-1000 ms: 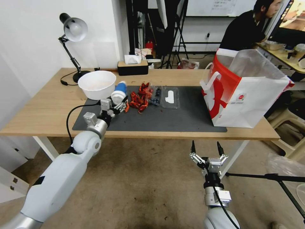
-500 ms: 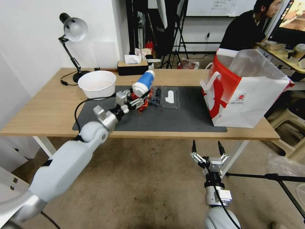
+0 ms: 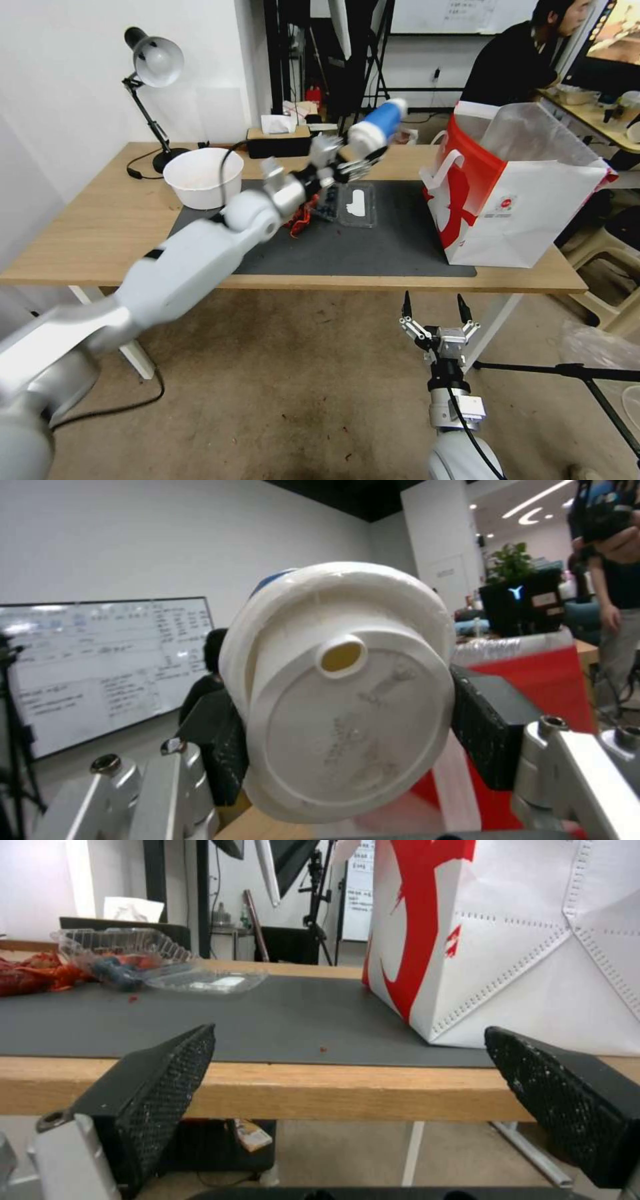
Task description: Pick up the trash from the table and place it into the takeout bag.
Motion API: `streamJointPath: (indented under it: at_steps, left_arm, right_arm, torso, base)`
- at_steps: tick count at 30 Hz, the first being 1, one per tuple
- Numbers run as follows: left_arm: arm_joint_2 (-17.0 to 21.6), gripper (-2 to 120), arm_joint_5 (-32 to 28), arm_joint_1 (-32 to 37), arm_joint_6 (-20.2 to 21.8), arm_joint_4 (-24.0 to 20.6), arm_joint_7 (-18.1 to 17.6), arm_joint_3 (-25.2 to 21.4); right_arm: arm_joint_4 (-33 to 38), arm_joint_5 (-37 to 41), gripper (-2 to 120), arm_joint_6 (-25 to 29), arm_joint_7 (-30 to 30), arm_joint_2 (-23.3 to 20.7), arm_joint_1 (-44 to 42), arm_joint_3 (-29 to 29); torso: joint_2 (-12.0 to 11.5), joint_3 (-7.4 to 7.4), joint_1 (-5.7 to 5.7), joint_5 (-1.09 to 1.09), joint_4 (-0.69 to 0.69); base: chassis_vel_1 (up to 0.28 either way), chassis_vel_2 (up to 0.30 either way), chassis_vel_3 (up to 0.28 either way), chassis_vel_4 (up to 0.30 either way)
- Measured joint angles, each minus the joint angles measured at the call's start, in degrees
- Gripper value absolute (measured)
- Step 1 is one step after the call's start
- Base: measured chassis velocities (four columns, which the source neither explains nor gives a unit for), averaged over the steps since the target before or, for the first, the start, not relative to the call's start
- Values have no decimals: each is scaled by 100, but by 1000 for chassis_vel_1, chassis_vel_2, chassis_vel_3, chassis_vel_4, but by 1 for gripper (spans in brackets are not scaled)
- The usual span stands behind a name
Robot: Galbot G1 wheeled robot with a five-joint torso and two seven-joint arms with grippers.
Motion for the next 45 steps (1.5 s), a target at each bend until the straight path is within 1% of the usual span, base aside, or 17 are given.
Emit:
streamJointPath:
  at_steps: [4, 6, 8, 10, 11, 15, 16, 19, 20, 23, 33, 35, 36, 39, 41, 43, 45]
  left_arm:
    - [-297, 62, -195, -507, 39, 220, -26, 330]
    - [-548, 62, -334, -869, 72, 417, -31, 548]
    - [-626, 62, -378, -981, 80, 481, -37, 614]
    - [-867, 62, -477, -1270, 96, 702, -42, 821]
    - [-867, 62, -477, -1270, 96, 702, -42, 821]
    - [-1390, 62, -572, -1627, 110, 1229, -27, 1165]
    - [-1390, 62, -572, -1627, 110, 1229, -27, 1165]
    - [-1902, 62, -573, -1737, 82, 1715, 90, 1305]
    - [-1902, 62, -573, -1737, 82, 1715, 90, 1305]
    - [-2205, 61, -553, -1743, 75, 1959, 141, 1379]
    - [-2504, 61, -441, -1613, 4, 2304, 193, 1532]
    - [-2519, 72, -424, -1584, -9, 2310, 169, 1537]
    - [-2519, 72, -424, -1584, -9, 2310, 169, 1537]
    - [-2507, 86, -369, -1574, -10, 2331, 107, 1527]
    - [-2503, 89, -349, -1572, -8, 2333, 76, 1520]
    - [-2493, 98, -298, -1556, 7, 2334, -58, 1476]
    - [-2484, 99, -284, -1548, 9, 2330, -97, 1456]
  right_arm:
    - [0, -5, 100, 0, 0, 19, 1, 0]
    - [-5, -5, 100, 0, 0, 23, 1, 5]
    - [-8, -6, 100, 0, 0, 24, 1, 6]
    - [-13, -6, 100, 2, 1, 21, 7, 11]
    - [-13, -6, 100, 2, 1, 21, 7, 11]
    - [-15, -1, 100, 7, 4, 22, 18, 14]
    - [-15, -1, 100, 7, 4, 22, 18, 14]
    - [-15, 2, 100, 11, 5, 25, 24, 19]
    - [-15, 2, 100, 11, 5, 25, 24, 19]
    - [-13, 4, 100, 20, 12, 25, 21, 40]
    - [-15, 13, 100, 46, 20, 70, 13, 50]
    - [-20, 14, 100, 50, 21, 81, 13, 50]
    - [-20, 14, 100, 50, 21, 81, 13, 50]
    - [-20, 14, 100, 54, 22, 82, 9, 50]
    - [-20, 14, 100, 54, 22, 83, 8, 50]
    - [-20, 14, 100, 56, 22, 85, 6, 51]
    - [-20, 14, 100, 56, 22, 86, 5, 51]
  torso:
    - [0, 0, 0, 0, 0]
    - [0, 0, 0, -2, 1]
    - [0, 0, 0, -1, 1]
    - [0, 0, 0, -1, 0]
    - [0, 0, 0, -1, 0]
    - [0, 0, -1, -1, 1]
    - [0, 0, -1, -1, 1]
    - [0, 0, -1, 0, -1]
    - [0, 0, -1, 0, -1]
    - [0, -1, -1, -1, -1]
    - [0, -1, 0, -2, 1]
    - [0, -1, -1, -2, 0]
    - [0, -1, -1, -2, 0]
    - [0, -1, -1, -3, 1]
    - [0, -1, -1, -2, 1]
    - [0, -1, -1, -3, 1]
    - [0, -1, -1, -2, 0]
  base:
    - [0, 0, 0, 0]
    - [0, 0, 0, 0]
    - [0, 0, 0, 0]
    - [0, 0, 0, 0]
    - [0, 0, 0, 0]
    - [0, 0, 0, 0]
    - [0, 0, 0, 0]
    - [0, 0, 0, 0]
    - [0, 0, 0, 0]
    - [0, 0, 0, 0]
    - [0, 0, 0, 0]
    - [0, 0, 0, 0]
    - [0, 0, 0, 0]
    - [0, 0, 0, 0]
    - [0, 0, 0, 0]
    - [0, 0, 0, 0]
    - [0, 0, 0, 0]
